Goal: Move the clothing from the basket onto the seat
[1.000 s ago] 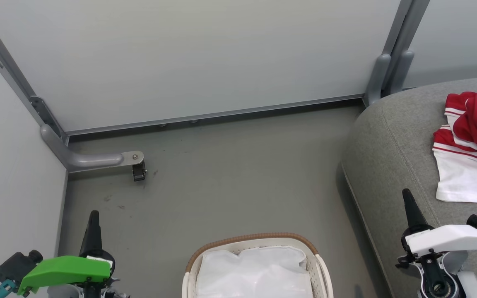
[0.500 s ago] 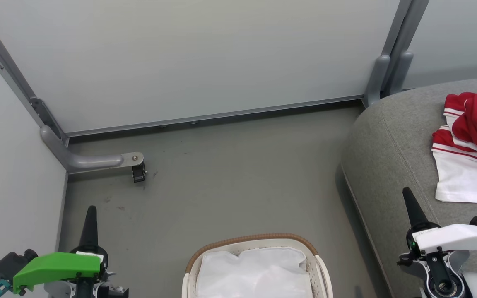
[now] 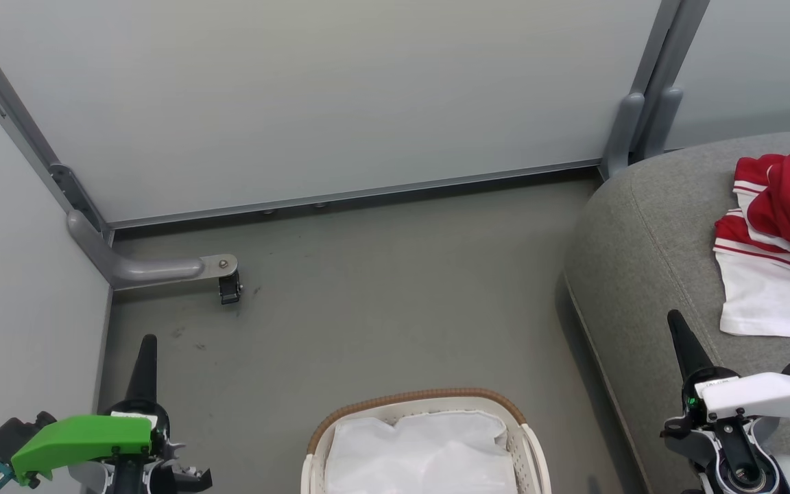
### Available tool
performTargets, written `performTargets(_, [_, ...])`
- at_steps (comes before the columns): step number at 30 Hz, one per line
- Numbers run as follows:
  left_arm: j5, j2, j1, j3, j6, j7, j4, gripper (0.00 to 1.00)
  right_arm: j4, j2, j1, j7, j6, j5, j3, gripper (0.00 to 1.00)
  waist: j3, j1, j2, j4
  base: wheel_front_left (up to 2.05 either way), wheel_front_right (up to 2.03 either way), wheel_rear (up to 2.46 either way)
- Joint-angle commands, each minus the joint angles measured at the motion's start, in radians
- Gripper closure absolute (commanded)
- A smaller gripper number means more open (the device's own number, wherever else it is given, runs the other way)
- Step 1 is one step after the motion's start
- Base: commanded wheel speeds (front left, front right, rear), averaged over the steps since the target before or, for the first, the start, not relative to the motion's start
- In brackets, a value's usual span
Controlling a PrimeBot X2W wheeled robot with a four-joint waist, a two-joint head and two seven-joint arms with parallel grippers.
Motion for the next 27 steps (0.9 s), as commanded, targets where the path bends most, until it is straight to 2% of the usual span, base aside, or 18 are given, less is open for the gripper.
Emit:
performTargets(1, [-0.022, 0.009, -0.021, 0.006, -0.003, 0.006, -0.008, 1.0, -0.011, -0.006, 0.005, 0.008, 0.0, 0.023, -0.004, 1.0, 0.0, 0.0, 0.0, 0.0, 0.0, 0.0, 0.0])
performTargets(27, [-0.202, 0.007, -0.032, 0.03, -0.003, 0.059, -0.019, 1.0, -0.034, -0.007, 0.016, 0.06, 0.0, 0.219, -0.013, 1.0, -0.008, 0.0, 0.0, -0.003, 0.0, 0.0, 0.0])
